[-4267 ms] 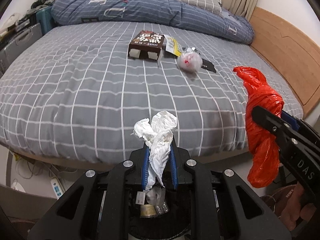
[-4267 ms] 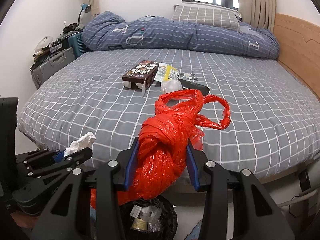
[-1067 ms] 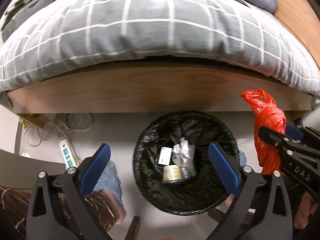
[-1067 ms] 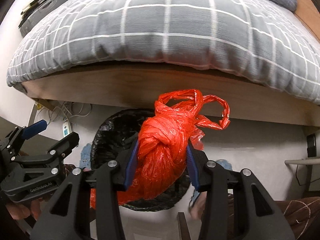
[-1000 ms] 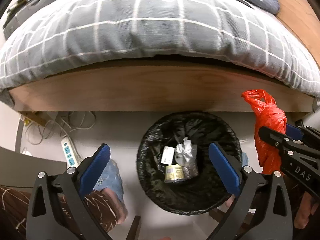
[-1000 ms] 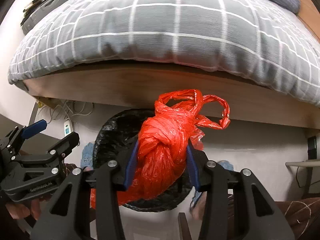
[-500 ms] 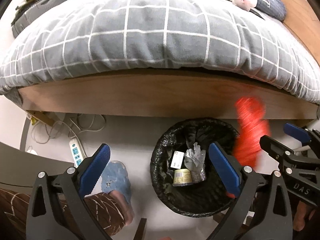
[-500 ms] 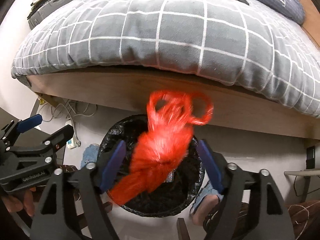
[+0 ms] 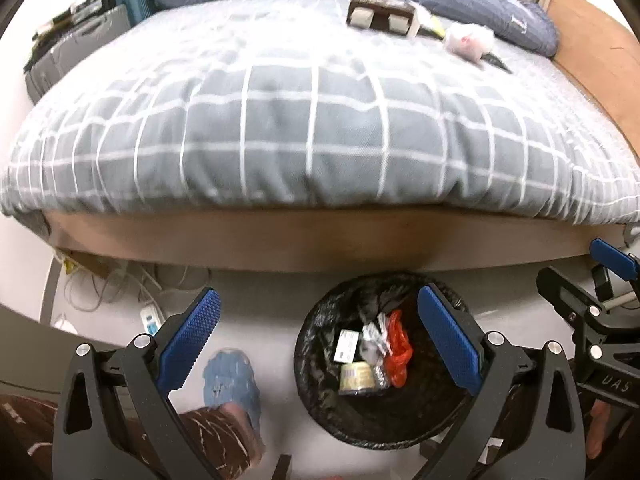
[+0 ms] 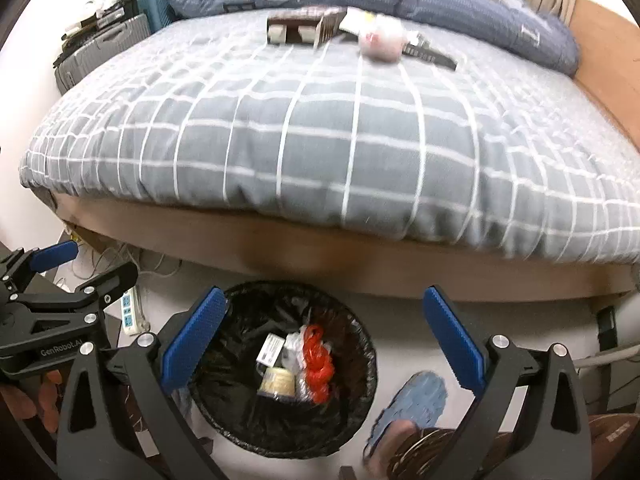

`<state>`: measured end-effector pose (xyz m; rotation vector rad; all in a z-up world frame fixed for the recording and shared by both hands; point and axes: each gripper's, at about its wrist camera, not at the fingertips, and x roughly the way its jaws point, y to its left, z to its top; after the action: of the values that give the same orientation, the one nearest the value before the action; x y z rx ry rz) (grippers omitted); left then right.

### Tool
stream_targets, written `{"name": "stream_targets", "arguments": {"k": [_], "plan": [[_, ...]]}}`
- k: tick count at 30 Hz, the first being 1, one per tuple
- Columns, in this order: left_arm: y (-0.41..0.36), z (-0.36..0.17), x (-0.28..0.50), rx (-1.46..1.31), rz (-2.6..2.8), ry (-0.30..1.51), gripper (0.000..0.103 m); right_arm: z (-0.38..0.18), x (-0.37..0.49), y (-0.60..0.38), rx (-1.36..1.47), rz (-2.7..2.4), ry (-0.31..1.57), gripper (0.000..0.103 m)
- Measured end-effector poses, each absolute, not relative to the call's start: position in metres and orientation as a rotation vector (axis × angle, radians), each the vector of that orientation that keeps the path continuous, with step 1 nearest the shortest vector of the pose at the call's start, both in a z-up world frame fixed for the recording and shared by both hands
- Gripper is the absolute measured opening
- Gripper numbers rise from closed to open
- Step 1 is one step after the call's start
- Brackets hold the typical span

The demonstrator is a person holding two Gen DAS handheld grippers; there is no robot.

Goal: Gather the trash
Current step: 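Raise both tools back over the bed toward the brown box and clear bag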

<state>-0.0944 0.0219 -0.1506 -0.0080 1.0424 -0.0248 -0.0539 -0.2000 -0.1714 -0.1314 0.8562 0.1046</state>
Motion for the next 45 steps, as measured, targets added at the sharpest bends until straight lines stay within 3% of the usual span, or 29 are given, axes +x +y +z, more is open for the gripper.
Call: {"name": "stream_targets", "arguments": {"k": [18,45], "plan": [[-0.009,-0.085,-0.051,-0.013,-0.087,0.898,0.097,-0.111,-0.018,-0.234,-0.08,-0.004,0.673,0.095],[-0.028,-0.075,0.11,0.003,-0.116,0.849,0.097,-0.083,0.112,-0.242,-0.08,0.01,0.623,0.095]]}}
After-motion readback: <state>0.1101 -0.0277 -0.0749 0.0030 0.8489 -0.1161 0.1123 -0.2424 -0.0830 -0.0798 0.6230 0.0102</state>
